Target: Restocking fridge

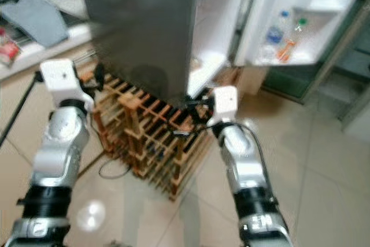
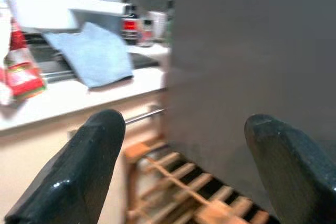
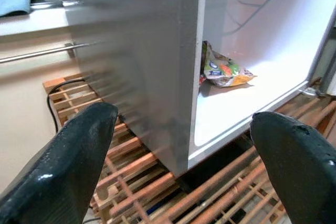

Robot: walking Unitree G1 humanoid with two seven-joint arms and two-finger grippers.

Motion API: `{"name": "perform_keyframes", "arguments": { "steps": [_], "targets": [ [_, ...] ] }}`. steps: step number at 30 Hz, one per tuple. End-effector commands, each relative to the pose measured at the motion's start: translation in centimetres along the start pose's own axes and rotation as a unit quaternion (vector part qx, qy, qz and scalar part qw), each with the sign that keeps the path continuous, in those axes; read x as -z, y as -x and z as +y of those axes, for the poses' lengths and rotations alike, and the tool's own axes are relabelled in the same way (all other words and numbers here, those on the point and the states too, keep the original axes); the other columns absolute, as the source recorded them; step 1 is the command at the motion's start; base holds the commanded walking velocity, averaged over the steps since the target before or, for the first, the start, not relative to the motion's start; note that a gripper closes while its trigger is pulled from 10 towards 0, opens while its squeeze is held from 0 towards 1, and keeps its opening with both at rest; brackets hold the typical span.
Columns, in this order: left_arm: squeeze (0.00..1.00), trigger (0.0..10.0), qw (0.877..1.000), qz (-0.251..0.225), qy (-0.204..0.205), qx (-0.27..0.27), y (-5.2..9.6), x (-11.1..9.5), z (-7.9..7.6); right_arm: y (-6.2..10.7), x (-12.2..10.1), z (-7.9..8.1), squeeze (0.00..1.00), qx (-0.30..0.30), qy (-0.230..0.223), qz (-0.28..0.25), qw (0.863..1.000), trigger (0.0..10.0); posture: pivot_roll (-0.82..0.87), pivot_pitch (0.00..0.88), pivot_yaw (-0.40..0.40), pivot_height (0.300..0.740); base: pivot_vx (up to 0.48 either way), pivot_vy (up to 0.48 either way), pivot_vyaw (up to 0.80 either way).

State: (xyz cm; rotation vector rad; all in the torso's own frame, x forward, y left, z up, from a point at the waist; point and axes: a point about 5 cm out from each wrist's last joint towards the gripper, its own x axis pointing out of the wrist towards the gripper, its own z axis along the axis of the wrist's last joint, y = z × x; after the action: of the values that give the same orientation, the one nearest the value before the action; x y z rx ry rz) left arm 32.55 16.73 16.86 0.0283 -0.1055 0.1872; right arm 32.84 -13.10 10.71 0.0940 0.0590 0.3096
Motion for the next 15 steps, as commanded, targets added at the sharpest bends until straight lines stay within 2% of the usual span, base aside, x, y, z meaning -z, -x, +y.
{"name": "perform_keyframes", "arguments": {
  "steps": [1, 10, 15],
  "targets": [
    [0.0, 10.0, 1.0, 0.023, -0.01, -0.002, -0.23, 0.66, -0.08, -0.64, -0.74, 0.64, 0.16, -0.009, -0.001, -0.014, 1.0, 10.0, -0.02, 0.0, -0.046, 0.74, 0.0, 0.0, 0.48],
    [0.0, 10.0, 0.999, 0.03, -0.011, -0.004, -0.6, 0.9, -0.02, -0.84, -1.12, 0.29, 0.18, -0.009, 0.009, -0.018, 1.0, 10.0, -0.03, 0.0, -0.048, 0.74, 0.0, 0.0, 0.47],
    [0.0, 10.0, 0.999, 0.035, -0.006, -0.014, -0.79, 1.14, -0.54, -0.82, -1.41, 0.13, 0.18, -0.012, 0.012, -0.023, 1.0, 10.0, -0.05, 0.0, -0.058, 0.74, 0.0, 0.0, 0.47]
  ]
}}
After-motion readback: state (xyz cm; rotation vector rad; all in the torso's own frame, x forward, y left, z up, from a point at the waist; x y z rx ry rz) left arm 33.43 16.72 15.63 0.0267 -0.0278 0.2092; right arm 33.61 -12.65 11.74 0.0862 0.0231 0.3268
